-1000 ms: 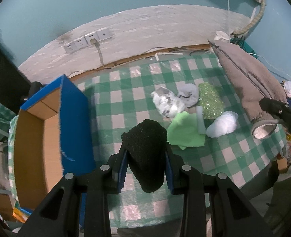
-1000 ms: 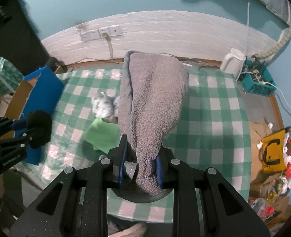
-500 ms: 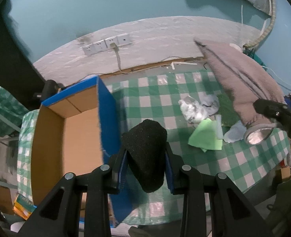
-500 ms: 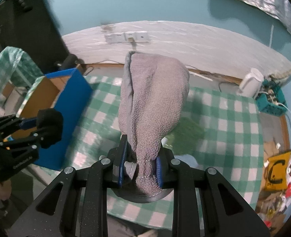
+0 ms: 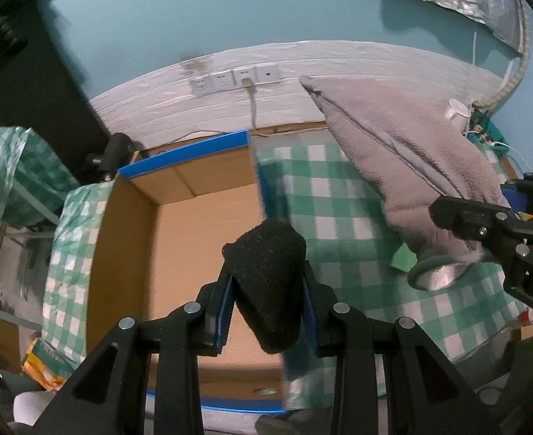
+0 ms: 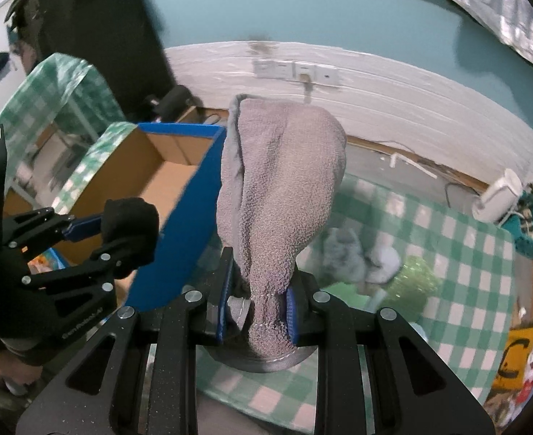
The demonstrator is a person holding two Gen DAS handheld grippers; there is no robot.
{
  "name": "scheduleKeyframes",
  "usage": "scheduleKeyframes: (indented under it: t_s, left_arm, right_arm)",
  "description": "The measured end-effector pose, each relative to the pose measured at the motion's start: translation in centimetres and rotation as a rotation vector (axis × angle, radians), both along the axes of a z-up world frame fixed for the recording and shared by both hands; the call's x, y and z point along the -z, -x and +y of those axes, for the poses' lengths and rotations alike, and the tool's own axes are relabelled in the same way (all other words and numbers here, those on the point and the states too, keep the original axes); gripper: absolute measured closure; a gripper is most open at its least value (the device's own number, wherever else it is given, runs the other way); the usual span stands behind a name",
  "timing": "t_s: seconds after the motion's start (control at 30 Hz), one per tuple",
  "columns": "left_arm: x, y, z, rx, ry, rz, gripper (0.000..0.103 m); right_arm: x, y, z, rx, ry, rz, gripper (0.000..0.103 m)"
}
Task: Organize soft objects
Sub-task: 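Lift the grey towel with the right tool while the left tool carries the black sock to the box, then lower the towel and sock into the cardboard box and open both tools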
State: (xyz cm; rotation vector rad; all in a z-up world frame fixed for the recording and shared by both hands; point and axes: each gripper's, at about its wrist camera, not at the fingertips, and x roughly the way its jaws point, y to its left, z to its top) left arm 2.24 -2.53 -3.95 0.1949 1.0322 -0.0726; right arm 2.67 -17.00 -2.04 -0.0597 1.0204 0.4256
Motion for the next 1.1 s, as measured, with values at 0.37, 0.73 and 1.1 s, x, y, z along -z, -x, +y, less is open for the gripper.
scheduleKeyframes:
  t_s: [0.37, 0.73, 1.1]
  left_arm:
    - [0.8, -0.1, 7.0, -0.132, 0.02, 0.014, 0.07]
    - [1.8, 0.1, 12.4, -0.223, 0.051, 0.034, 0.07]
    - [4.0, 0.0, 15.6, -0.28, 0.044, 0.107, 0.058]
  right_arm:
    - [0.5, -0.4, 6.9, -0.113, 0.009, 0.021, 0.08]
    - [1.0, -1.3, 12.9, -0.189, 0.022, 0.048, 0.08]
    - [4.1, -2.2, 17.3, -0.235, 0.029, 0.125, 0.072]
